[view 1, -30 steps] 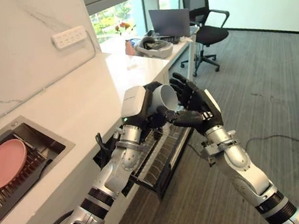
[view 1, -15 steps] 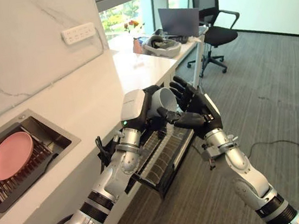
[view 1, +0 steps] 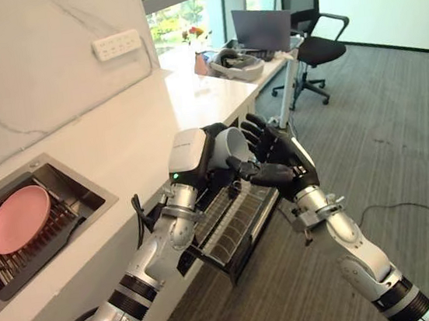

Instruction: Place the dishes in the dishwasher.

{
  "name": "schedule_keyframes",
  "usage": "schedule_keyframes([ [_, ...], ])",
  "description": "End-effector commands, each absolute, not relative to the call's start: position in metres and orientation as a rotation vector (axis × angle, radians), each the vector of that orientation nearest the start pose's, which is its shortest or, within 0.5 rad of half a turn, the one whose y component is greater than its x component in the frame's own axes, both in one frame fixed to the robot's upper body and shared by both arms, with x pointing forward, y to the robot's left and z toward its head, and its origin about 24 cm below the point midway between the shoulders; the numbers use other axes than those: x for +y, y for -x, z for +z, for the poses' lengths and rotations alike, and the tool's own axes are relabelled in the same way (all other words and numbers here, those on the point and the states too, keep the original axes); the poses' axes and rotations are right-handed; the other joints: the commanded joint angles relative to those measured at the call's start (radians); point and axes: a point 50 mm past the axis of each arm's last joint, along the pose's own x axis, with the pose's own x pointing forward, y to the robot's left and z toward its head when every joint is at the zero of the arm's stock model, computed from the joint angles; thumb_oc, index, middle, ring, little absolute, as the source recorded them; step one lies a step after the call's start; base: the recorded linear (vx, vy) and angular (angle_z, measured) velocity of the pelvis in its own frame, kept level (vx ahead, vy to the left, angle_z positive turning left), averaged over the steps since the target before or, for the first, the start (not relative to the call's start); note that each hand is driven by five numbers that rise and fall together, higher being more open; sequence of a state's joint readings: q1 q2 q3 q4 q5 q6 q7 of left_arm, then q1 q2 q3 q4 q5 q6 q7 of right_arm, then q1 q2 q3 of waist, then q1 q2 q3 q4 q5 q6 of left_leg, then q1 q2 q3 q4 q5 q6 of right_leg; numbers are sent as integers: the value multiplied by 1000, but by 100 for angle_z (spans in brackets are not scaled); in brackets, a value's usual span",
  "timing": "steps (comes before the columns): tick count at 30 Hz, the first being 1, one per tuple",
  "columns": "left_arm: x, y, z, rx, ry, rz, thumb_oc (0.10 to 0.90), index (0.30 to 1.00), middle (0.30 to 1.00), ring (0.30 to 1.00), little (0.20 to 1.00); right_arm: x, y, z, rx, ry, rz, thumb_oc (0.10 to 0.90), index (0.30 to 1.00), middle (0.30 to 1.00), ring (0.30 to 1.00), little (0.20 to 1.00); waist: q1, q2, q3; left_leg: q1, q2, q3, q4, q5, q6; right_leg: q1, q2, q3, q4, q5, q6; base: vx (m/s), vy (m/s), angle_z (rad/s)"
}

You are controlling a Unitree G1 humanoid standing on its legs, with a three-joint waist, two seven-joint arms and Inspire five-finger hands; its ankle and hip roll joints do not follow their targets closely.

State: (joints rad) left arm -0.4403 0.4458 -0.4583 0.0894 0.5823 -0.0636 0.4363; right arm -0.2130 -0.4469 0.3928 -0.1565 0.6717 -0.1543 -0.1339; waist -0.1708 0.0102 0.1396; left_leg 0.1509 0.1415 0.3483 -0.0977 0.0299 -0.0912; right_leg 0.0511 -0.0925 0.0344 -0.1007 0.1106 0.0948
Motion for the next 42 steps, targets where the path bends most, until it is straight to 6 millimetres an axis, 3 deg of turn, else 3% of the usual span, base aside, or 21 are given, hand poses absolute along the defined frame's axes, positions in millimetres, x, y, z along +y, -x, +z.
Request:
schedule_keyframes([
  [1,92,-299,217,-1081,-885,69,400,300,300,300,300,-118,-265,137,-338,-269,438,800,900,900,900,900,9,-33,-66,3,39,-5,10,-35,-54,71,-83,-53,13,-136,93,-6,-5,5],
  [5,89,-295,219,-1100,-867,34,400,300,300,300,300,-123,-269,128,-300,-241,418,800,900,900,900,900,12,-32,-68,2,34,-18,10,-37,-52,75,-85,-61,13,-140,93,1,-7,7],
  [16,79,-279,221,-1138,-749,-30,400,300,300,300,300,-132,-280,138,-362,-247,315,800,900,900,900,900,21,-30,-70,-3,27,-32,10,-40,-43,73,-91,-63,13,-138,92,2,-4,5],
  [20,89,-283,216,-1097,-760,4,400,300,300,300,300,-143,-275,142,-398,-265,277,800,900,900,900,900,21,-29,-70,-5,25,-33,10,-41,-41,71,-90,-63,13,-137,92,0,0,0],
  [26,124,-299,206,-1009,-899,136,400,300,300,300,300,-168,-262,158,-521,-328,218,800,900,900,900,900,10,-23,-71,0,24,-29,10,-45,-42,72,-91,-64,13,-136,93,0,0,0],
  [31,149,-308,201,-947,-998,216,400,300,300,300,300,-170,-257,167,-566,-353,250,800,900,900,900,900,2,-22,-70,7,26,-15,10,-46,-46,70,-90,-55,13,-133,96,7,3,-2],
  [36,153,-306,199,-947,-1044,204,400,300,300,300,300,-167,-255,173,-577,-361,313,800,900,900,900,900,1,-22,-69,14,28,0,10,-47,-48,67,-88,-47,13,-130,97,2,2,-3],
  [42,139,-301,193,-966,-1044,112,400,300,300,300,300,-158,-261,177,-562,-363,364,800,900,900,900,900,5,-24,-71,15,31,3,10,-47,-50,66,-87,-49,13,-130,97,2,2,-3],
])
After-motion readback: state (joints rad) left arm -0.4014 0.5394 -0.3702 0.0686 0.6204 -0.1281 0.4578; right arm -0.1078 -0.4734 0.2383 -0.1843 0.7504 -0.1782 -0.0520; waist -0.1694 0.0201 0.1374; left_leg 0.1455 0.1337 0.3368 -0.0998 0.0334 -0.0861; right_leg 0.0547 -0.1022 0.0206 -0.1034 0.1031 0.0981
